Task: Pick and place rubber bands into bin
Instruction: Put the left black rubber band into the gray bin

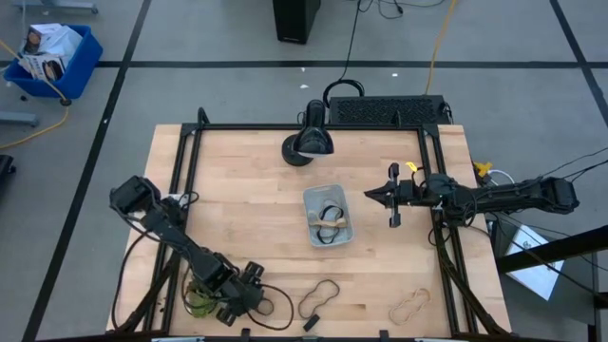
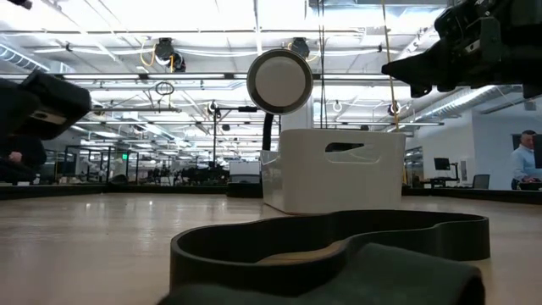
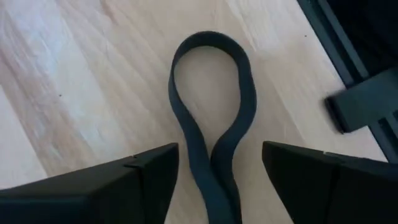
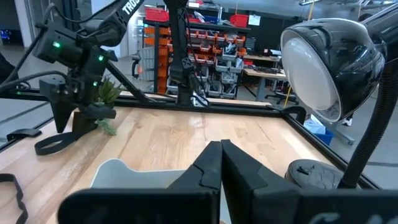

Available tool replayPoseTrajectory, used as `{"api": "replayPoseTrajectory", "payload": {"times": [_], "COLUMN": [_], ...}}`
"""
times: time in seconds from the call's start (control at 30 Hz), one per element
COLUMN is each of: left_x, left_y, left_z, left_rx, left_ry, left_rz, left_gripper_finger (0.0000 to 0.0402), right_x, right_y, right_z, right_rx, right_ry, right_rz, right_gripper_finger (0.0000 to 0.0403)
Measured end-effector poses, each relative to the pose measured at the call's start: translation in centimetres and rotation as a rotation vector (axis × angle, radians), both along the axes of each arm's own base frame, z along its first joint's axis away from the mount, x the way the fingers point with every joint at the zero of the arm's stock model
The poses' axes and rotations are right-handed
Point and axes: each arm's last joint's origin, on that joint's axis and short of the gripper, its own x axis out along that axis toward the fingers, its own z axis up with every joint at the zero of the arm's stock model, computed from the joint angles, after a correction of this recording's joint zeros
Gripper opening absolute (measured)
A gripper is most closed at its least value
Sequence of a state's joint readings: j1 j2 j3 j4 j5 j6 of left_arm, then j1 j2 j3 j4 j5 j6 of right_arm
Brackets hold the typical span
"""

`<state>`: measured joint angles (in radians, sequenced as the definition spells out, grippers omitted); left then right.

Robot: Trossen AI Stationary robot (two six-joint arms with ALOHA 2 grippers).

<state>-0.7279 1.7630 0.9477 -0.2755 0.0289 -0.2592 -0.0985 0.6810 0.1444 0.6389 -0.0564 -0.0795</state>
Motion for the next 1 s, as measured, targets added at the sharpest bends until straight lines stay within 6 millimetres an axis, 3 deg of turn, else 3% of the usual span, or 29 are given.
{"api": "replayPoseTrajectory", "payload": {"times": [0.27, 0.5, 0.6, 0.67, 0.8, 1.0], "left_x": [0.8, 1.4, 1.3, 1.2, 1.7, -0.2], "left_y": [0.9, 0.7, 0.6, 1.0, 2.0, 4.9], "left_z": [-0.8, -1.6, -1.0, 0.1, 4.9, 11.7], "left_rx": [-0.051, -0.102, -0.107, -0.104, -0.117, -0.037], "left_ry": [0.032, 0.046, 0.039, 0.030, -0.136, -0.399], "left_rz": [0.053, 0.065, 0.044, 0.020, 0.018, 0.023], "left_gripper_finger": [0.0148, 0.0016, 0.0014, 0.0009, 0.0008, 0.0006], "right_x": [0.0, 0.0, 0.0, 0.0, 0.0, 0.0], "right_y": [0.0, 0.1, 0.1, 0.2, 0.2, 0.2], "right_z": [0.0, -0.3, -0.4, -0.5, -0.4, -0.4], "right_rx": [0.015, 0.022, 0.044, 0.046, 0.046, 0.045], "right_ry": [0.003, 0.033, 0.044, 0.046, 0.044, 0.044], "right_rz": [0.001, 0.026, 0.050, 0.053, 0.053, 0.053], "right_gripper_finger": [0.0001, 0.0001, 0.0001, 0.0001, 0.0001, 0.0001]}}
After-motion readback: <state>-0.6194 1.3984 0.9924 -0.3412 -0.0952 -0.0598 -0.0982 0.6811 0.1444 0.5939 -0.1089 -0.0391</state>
